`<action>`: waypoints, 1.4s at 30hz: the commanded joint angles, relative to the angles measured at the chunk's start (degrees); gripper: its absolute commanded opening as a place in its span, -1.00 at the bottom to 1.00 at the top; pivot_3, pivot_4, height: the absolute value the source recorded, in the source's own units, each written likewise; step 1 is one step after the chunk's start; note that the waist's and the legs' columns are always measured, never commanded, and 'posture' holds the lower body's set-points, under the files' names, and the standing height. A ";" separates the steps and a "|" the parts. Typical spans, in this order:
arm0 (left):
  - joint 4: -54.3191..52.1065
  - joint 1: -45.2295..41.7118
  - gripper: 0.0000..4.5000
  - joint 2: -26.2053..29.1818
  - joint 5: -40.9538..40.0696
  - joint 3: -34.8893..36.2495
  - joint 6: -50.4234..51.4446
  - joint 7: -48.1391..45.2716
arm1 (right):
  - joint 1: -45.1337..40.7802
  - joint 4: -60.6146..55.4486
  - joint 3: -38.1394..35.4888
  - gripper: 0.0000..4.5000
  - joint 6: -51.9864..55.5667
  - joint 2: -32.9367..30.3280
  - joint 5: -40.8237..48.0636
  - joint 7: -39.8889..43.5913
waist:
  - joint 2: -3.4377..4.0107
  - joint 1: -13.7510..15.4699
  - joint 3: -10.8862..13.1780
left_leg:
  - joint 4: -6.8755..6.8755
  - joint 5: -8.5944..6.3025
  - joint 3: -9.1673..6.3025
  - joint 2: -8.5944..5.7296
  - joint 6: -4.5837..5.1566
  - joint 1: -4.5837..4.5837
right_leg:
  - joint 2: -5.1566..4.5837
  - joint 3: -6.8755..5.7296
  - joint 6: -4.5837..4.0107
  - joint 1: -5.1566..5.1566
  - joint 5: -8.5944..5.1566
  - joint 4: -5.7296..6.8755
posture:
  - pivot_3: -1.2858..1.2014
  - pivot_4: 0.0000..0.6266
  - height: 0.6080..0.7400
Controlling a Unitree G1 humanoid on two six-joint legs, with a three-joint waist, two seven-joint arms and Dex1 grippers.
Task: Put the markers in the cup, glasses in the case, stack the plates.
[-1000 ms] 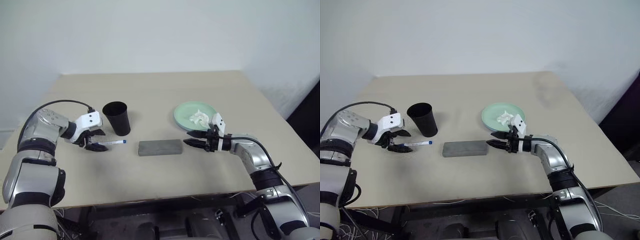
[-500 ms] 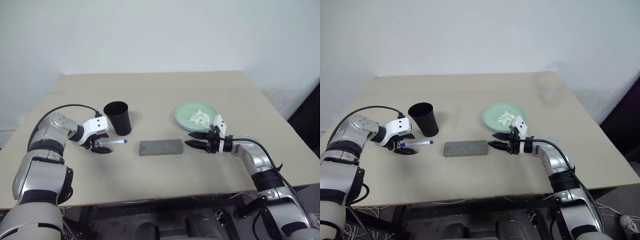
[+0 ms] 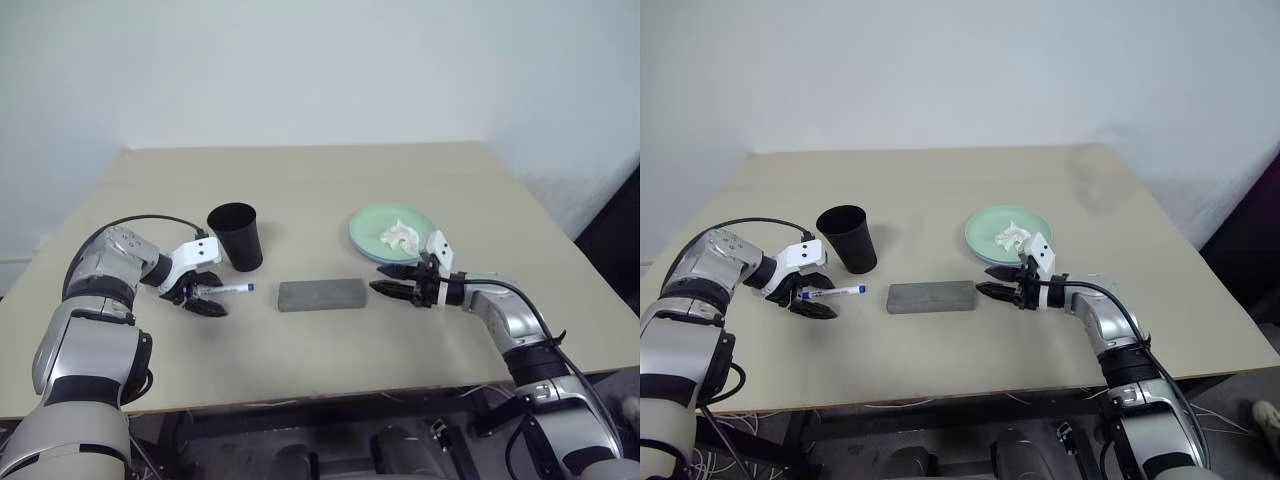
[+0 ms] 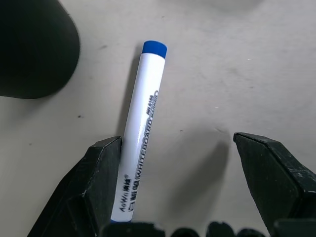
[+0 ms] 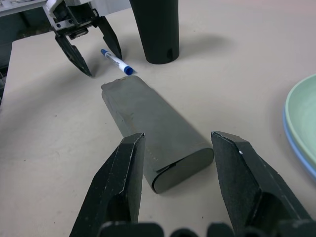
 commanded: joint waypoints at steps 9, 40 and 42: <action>-0.23 -2.40 0.70 0.13 1.01 -0.10 -1.34 3.61 | -1.67 -1.04 -1.01 0.03 -0.64 0.20 0.78 0.06 | -0.01 0.01 0.00 | 0.01 0.00 -0.02 0.00 0.00 0.00 | 0.00 0.00 0.00 0.00 0.00 0.01 | 0.03 -1.00 1.00; -36.31 6.93 -0.95 -0.07 -32.11 11.96 13.12 -7.22 | -0.63 -2.03 -1.74 0.03 -0.56 -0.34 1.22 -1.01 | -0.10 0.14 0.01 | 0.08 0.00 -0.05 0.03 0.00 -0.07 | -0.07 0.00 0.00 -0.03 0.00 0.05 | 0.03 -1.00 1.00; -41.46 6.98 -0.95 -1.72 -36.45 16.98 17.83 -1.99 | -0.97 -1.72 -1.51 0.03 -0.60 -0.22 1.12 -0.82 | -0.09 0.06 0.00 | 0.13 0.00 -0.07 0.03 0.00 -0.07 | -0.07 -0.04 0.01 -0.02 0.01 0.05 | 0.03 -1.00 1.00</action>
